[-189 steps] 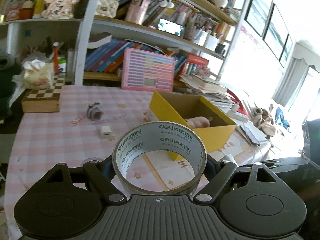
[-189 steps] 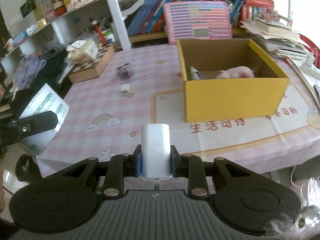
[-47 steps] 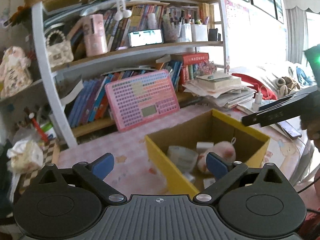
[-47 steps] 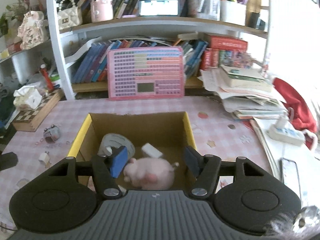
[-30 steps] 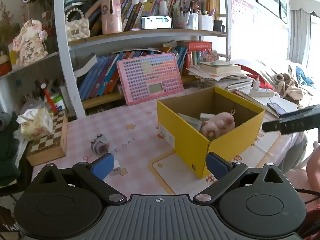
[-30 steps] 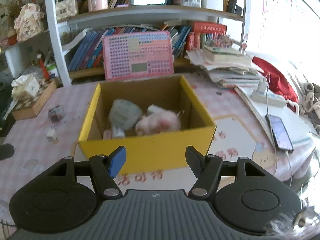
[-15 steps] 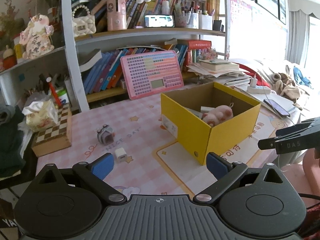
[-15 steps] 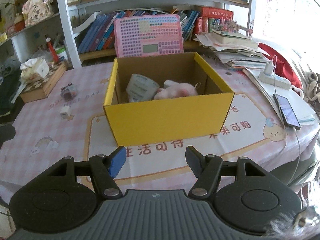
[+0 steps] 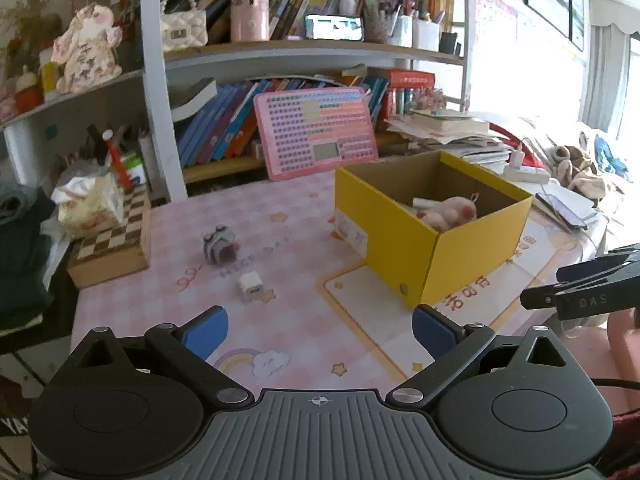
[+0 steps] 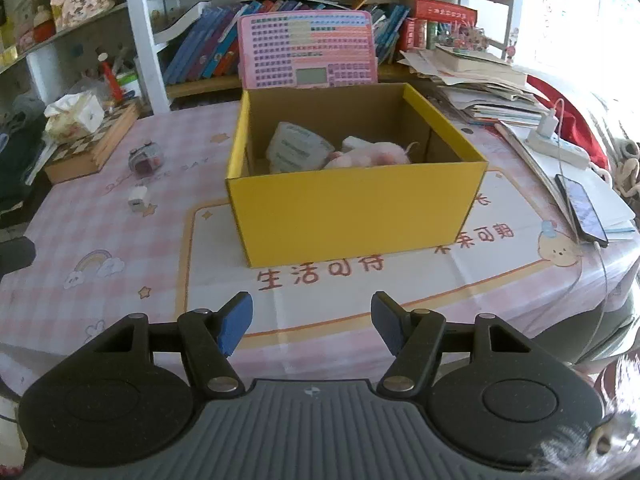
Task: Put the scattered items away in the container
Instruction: 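Withdraw both open tools from the yellow box toward the grey toy truck and white plug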
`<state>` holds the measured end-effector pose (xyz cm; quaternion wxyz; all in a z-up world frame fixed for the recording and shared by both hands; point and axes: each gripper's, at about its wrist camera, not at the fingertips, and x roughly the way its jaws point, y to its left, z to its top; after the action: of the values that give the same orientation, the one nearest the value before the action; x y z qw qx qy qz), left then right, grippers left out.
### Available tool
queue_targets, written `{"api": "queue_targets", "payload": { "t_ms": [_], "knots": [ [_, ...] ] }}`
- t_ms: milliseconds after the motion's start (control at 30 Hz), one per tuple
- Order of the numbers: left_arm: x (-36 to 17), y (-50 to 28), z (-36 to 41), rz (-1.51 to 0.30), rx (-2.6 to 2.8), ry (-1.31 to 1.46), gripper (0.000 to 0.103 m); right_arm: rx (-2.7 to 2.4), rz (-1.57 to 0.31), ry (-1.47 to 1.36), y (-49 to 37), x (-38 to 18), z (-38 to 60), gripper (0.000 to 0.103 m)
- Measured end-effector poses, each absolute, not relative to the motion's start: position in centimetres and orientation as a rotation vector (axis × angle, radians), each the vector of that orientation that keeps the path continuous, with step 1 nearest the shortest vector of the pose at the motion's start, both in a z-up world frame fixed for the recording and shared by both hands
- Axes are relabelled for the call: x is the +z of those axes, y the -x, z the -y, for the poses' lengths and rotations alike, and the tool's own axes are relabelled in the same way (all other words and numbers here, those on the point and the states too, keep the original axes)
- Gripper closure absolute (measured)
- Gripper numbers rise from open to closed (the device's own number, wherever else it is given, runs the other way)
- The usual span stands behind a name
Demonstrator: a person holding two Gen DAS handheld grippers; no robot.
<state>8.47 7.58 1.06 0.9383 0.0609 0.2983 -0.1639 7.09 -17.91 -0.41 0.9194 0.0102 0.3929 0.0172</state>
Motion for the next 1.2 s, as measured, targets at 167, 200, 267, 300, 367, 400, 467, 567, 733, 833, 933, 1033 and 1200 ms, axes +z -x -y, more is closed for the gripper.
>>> {"api": "queue_targets", "payload": {
  "t_ms": [167, 200, 267, 300, 367, 400, 467, 567, 733, 833, 933, 1033, 1200],
  "knots": [
    [0.4, -8.3, -8.3, -0.607, -0.293, -0.138, 0.003, 0.078, -0.795, 0.013, -7.6, -0.9, 15.9, 0.039],
    [0.3, -8.4, -8.6, -0.61, -0.282, -0.134, 0.003, 0.089, -0.794, 0.016, -7.8, -1.0, 15.5, 0.039],
    [0.0, -8.4, -9.3, -0.622, -0.264, -0.119, 0.003, 0.118, -0.801, 0.021, -8.0, -1.3, 14.5, 0.04],
    [-0.1, -8.4, -9.6, -0.63, -0.257, -0.11, 0.003, 0.135, -0.808, 0.021, -8.1, -1.4, 14.1, 0.04],
    [-0.3, -8.3, -10.1, -0.643, -0.252, -0.096, 0.003, 0.17, -0.822, 0.024, -8.3, -1.6, 13.4, 0.04],
    [-0.4, -8.2, -10.3, -0.649, -0.252, -0.092, 0.003, 0.185, -0.828, 0.027, -8.3, -1.6, 13.0, 0.04],
    [-0.7, -8.0, -10.4, -0.662, -0.253, -0.091, 0.003, 0.216, -0.841, 0.036, -8.4, -1.8, 12.2, 0.04],
    [-0.8, -8.0, -10.6, -0.672, -0.251, -0.096, 0.003, 0.251, -0.843, 0.05, -8.7, -1.8, 11.2, 0.04],
    [-0.8, -8.5, -11.3, -0.671, -0.219, -0.091, 0.003, 0.299, -0.844, 0.067, -9.7, -1.9, 10.0, 0.041],
    [-1.0, -9.0, -11.7, -0.67, -0.206, -0.088, 0.003, 0.32, -0.843, 0.074, -10.7, -2.0, 9.3, 0.043],
    [-1.3, -9.9, -11.7, -0.661, -0.199, -0.095, 0.004, 0.333, -0.835, 0.079, -11.9, -2.2, 8.5, 0.046],
    [-1.8, -11.2, -11.5, -0.654, -0.19, -0.113, 0.004, 0.353, -0.822, 0.073, -13.5, -2.0, 7.7, 0.047],
    [-2.5, -13.5, -11.2, -0.667, -0.181, -0.118, 0.005, 0.381, -0.798, 0.054, -16.6, -1.2, 6.6, 0.047]
  ]
}}
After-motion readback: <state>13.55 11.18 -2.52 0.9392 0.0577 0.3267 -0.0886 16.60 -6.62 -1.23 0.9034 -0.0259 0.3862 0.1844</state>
